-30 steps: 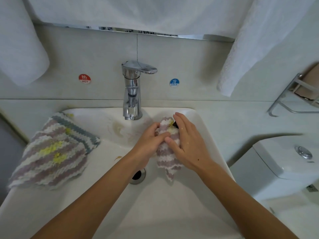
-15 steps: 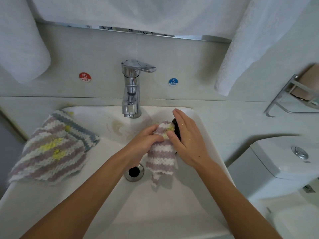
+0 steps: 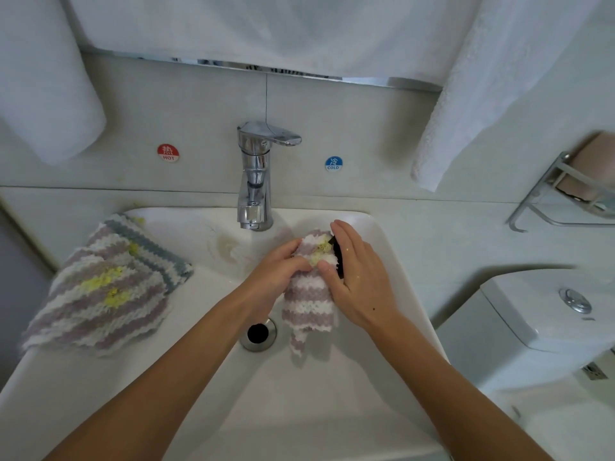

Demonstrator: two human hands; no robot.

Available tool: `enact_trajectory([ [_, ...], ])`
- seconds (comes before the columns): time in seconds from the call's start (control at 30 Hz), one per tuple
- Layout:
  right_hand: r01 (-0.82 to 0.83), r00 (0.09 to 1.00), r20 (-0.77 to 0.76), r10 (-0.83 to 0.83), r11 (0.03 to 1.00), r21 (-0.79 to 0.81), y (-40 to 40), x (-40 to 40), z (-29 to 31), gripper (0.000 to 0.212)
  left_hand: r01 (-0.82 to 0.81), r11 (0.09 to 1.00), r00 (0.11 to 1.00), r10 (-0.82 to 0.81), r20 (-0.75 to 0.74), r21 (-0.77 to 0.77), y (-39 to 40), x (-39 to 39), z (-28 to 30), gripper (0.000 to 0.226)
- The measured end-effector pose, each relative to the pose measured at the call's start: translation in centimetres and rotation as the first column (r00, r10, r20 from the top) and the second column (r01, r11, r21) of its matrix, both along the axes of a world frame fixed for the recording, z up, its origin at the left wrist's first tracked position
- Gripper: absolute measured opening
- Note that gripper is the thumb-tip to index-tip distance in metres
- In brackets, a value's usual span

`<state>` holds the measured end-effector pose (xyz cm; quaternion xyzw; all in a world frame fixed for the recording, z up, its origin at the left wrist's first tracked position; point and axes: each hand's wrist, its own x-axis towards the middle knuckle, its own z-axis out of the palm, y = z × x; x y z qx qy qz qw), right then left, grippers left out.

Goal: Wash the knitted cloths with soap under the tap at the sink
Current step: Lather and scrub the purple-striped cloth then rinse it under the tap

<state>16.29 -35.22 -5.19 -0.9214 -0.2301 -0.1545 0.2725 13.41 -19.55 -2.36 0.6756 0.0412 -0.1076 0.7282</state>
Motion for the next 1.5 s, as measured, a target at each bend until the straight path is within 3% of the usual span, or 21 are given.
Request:
enact_trajectory([
  [0.43, 0.000, 1.000, 0.031, 0.002, 0.997, -0.081, -0.2, 0.0, 0.5, 0.100, 0.023, 0.999, 1.000, -0.023, 0.011, 0.045, 2.9, -0.9, 1.1, 0.042],
  [0.53, -0.003, 0.993, 0.115, 0.008, 0.999, -0.043, -0.1, -0.2, 0.8, 0.088, 0.037, 0.996, 0.999, -0.038, 0.009, 0.078, 4.3, -1.4, 1.2, 0.042],
  [0.63, -0.033, 0.892, 0.452, 0.024, 0.999, 0.014, 0.6, -0.8, 1.6, 0.061, 0.022, 0.997, 1.000, -0.024, 0.020, 0.075, 5.6, -1.8, 1.0, 0.040],
  [0.7, -0.101, 0.831, 0.553, 0.059, 0.994, 0.045, 2.0, -1.8, 1.7, 0.039, -0.007, 0.998, 1.000, 0.005, 0.026, 0.062, 6.2, -1.9, 0.8, 0.037],
  [0.77, -0.088, 0.895, 0.442, 0.061, 0.995, 0.039, 3.7, -3.0, 1.8, 0.031, -0.025, 0.999, 0.999, 0.024, 0.036, 0.038, 6.6, -2.0, 0.7, 0.038],
  [0.83, -0.030, 0.989, 0.143, 0.025, 0.999, 0.038, 5.2, -3.6, 2.0, 0.038, -0.028, 1.000, 0.998, 0.027, 0.055, 0.013, 7.1, -2.0, 0.7, 0.039],
  [0.9, -0.003, 0.987, -0.160, 0.016, 0.997, 0.079, 6.1, -3.1, 2.0, 0.042, -0.031, 1.000, 0.997, 0.031, 0.069, 0.003, 7.4, -2.0, 0.6, 0.039],
  [0.97, 0.008, 0.943, -0.329, 0.055, 0.982, 0.187, 6.7, -2.5, 2.1, 0.038, -0.033, 0.999, 0.997, 0.032, 0.070, 0.004, 7.7, -1.9, 0.5, 0.037],
  [1.07, 0.050, 0.919, -0.385, 0.084, 0.944, 0.326, 7.2, -2.1, 1.9, 0.027, -0.041, 0.999, 0.996, 0.041, 0.075, 0.005, 8.1, -1.6, 0.4, 0.032],
  [1.23, 0.054, 0.983, -0.182, -0.014, 0.975, 0.216, 6.8, -2.1, 1.3, 0.012, -0.061, 0.988, 0.989, 0.041, 0.140, 0.143, 8.5, -1.2, 0.1, 0.023],
  [1.3, 0.042, 0.985, -0.174, 0.000, 0.970, 0.237, 6.7, -2.2, 1.2, 0.014, -0.094, 0.967, 0.981, 0.050, 0.185, 0.237, 8.7, -1.1, -0.2, 0.018],
  [1.5, 0.030, 0.884, -0.439, 0.161, 0.917, 0.397, 6.1, -1.9, 1.7, 0.030, -0.137, 0.899, 0.957, 0.012, 0.288, 0.417, 9.3, -0.6, -0.5, 0.021],
])
